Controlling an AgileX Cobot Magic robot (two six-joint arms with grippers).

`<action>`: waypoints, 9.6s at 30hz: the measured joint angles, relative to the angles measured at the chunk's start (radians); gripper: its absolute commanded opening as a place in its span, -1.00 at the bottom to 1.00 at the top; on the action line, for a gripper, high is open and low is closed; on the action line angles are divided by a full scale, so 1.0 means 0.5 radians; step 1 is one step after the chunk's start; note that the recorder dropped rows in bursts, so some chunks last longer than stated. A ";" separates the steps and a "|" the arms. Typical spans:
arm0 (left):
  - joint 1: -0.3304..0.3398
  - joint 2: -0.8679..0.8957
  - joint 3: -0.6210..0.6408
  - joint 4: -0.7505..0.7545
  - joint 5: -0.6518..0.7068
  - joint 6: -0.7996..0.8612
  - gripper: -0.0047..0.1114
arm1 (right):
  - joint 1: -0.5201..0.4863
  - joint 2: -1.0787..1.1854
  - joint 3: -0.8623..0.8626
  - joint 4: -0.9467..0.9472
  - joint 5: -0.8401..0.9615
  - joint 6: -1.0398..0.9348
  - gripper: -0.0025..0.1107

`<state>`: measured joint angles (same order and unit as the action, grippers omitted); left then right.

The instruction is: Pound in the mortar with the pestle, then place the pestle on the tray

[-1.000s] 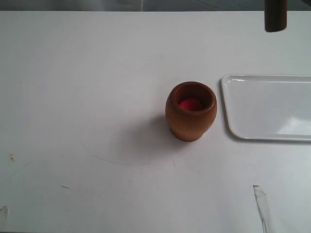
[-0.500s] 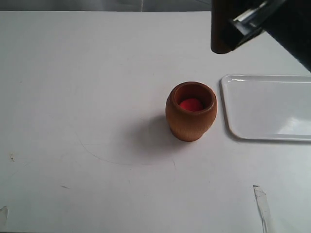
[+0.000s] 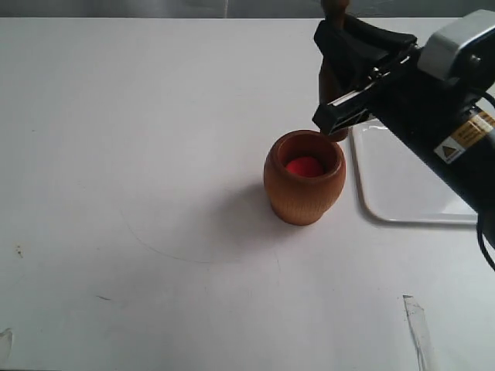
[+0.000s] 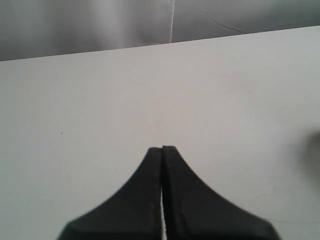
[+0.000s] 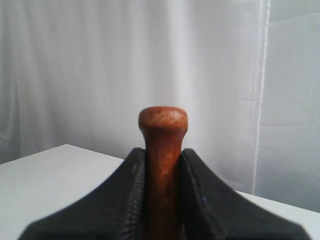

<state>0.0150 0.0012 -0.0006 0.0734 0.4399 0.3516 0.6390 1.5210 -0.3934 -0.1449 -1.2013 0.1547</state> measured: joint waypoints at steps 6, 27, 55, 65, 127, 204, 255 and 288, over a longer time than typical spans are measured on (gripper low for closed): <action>0.000 0.000 0.000 0.000 0.000 0.000 -0.92 | 0.000 0.111 -0.090 -0.051 -0.007 0.000 -0.96; 0.000 0.000 0.000 0.000 0.000 0.000 -0.92 | 0.071 0.447 -0.095 -0.068 0.002 -0.019 -0.96; 0.000 0.000 0.000 0.000 0.000 0.000 -0.92 | 0.071 0.630 -0.103 -0.126 -0.046 -0.065 -0.96; 0.000 0.000 0.000 0.000 0.000 0.000 -0.92 | 0.071 -0.087 -0.103 -0.088 0.007 -0.136 -0.96; 0.000 0.000 0.000 0.000 0.000 0.000 -0.92 | 0.071 0.715 -0.120 -0.065 -0.128 -0.148 -0.96; 0.000 0.000 0.000 0.000 0.000 0.000 -0.92 | -0.659 0.839 -0.951 2.374 2.415 -2.518 -0.04; 0.000 0.000 0.000 0.000 0.000 0.000 -0.92 | -0.354 -3.029 0.195 2.370 2.371 -2.418 -0.96; 0.000 0.000 0.000 0.000 0.000 0.000 -0.92 | -0.823 -3.037 0.565 0.969 2.365 -0.763 -0.96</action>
<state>0.0150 0.0012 -0.0006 0.0734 0.4399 0.3516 0.2275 0.0024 -0.1109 0.3399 -0.0188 -0.2266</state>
